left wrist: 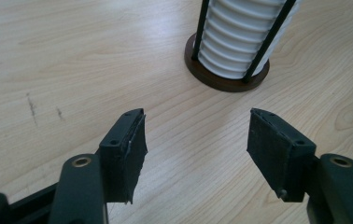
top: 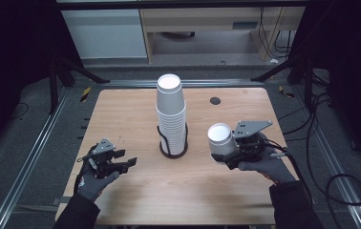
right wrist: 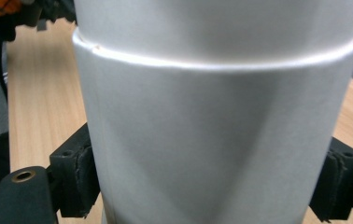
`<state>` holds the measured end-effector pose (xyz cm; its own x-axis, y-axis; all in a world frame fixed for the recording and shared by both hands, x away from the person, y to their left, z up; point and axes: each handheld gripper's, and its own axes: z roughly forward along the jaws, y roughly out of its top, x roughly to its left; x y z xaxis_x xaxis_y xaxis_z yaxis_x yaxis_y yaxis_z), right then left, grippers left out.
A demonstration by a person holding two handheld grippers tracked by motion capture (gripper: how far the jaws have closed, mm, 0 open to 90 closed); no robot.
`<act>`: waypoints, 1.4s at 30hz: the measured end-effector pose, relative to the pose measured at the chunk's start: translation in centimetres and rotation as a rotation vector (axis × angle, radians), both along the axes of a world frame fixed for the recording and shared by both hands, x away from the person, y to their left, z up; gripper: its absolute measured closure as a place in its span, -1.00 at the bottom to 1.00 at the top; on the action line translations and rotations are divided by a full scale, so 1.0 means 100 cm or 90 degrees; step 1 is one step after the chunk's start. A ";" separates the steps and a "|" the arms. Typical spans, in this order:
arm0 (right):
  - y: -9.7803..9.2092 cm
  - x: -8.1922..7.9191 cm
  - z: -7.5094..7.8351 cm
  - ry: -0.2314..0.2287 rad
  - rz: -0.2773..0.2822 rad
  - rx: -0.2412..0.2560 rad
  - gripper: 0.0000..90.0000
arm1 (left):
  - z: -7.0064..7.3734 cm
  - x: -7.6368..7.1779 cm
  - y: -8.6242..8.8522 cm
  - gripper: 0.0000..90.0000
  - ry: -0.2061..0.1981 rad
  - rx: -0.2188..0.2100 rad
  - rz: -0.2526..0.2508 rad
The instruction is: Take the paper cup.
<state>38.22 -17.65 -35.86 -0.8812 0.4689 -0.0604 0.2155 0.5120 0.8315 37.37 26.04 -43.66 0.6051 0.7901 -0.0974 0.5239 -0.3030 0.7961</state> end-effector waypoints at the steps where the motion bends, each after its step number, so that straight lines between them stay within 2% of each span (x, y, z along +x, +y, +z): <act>1: 0.003 0.000 -0.003 0.003 0.007 -0.008 -0.66 | 0.004 -0.001 -0.002 -0.17 -0.011 -0.003 -0.002; 2: 0.004 0.001 -0.004 0.006 0.010 -0.006 -0.66 | 0.007 -0.001 -0.003 -0.15 -0.019 -0.002 -0.002; 4: 0.007 0.001 -0.007 0.013 0.015 -0.005 -0.66 | 0.011 -0.002 -0.005 -0.08 -0.018 -0.011 -0.010; 9: 0.013 0.002 -0.012 0.020 0.038 -0.008 -0.66 | 0.021 -0.002 -0.013 -0.10 -0.033 -0.016 -0.040; 16: 0.021 0.003 -0.020 0.034 0.060 -0.012 -0.66 | 0.036 0.000 -0.029 -0.14 -0.037 -0.053 -0.095; 22: 0.027 0.005 -0.023 0.039 0.074 -0.010 -0.66 | 0.044 0.001 -0.044 -0.16 -0.054 -0.034 -0.116; 24: 0.032 0.006 -0.025 0.041 0.087 -0.012 -0.66 | 0.047 0.000 -0.051 -0.19 -0.055 -0.041 -0.128; 33: 0.040 0.009 -0.031 0.056 0.101 -0.024 -0.66 | 0.057 -0.006 -0.072 -0.26 -0.068 -0.061 -0.168; 39: 0.046 0.008 -0.031 0.055 0.123 -0.039 -0.65 | 0.064 -0.010 -0.089 -0.28 -0.066 -0.068 -0.217; 42: 0.050 0.008 -0.030 0.053 0.136 -0.046 -0.65 | 0.065 -0.011 -0.095 -0.28 -0.065 -0.073 -0.231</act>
<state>39.02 -12.68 -38.89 -0.9633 0.2683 -0.0098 0.1622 0.6105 0.7752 36.28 16.54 -37.12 0.8542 0.5107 -0.0980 0.3160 -0.3601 0.8777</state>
